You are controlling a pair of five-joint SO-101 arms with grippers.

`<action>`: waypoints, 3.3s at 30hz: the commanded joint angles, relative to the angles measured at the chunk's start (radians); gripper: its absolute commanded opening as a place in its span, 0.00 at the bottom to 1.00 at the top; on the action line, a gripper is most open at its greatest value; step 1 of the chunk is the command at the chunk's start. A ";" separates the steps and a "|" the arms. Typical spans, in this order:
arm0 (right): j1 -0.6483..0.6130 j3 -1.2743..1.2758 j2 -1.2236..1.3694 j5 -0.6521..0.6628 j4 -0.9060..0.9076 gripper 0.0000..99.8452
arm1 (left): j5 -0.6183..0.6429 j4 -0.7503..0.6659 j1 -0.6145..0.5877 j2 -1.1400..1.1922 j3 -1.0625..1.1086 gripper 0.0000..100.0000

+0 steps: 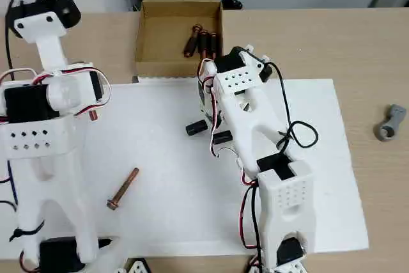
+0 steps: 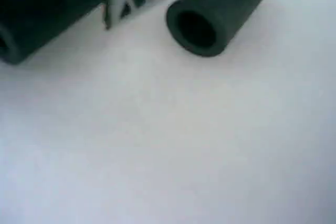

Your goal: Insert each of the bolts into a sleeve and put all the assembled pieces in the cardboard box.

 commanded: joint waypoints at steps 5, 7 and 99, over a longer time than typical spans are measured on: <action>-0.005 -0.032 0.036 -0.049 -0.024 0.25 | -0.006 -0.026 -0.008 -0.041 -0.005 0.00; -0.007 -0.034 0.081 -0.071 -0.031 0.25 | -0.006 -0.026 -0.008 -0.038 -0.005 0.00; -0.325 1.571 -1.937 0.796 -1.178 0.00 | 0.002 -0.233 0.608 -0.041 -0.225 0.00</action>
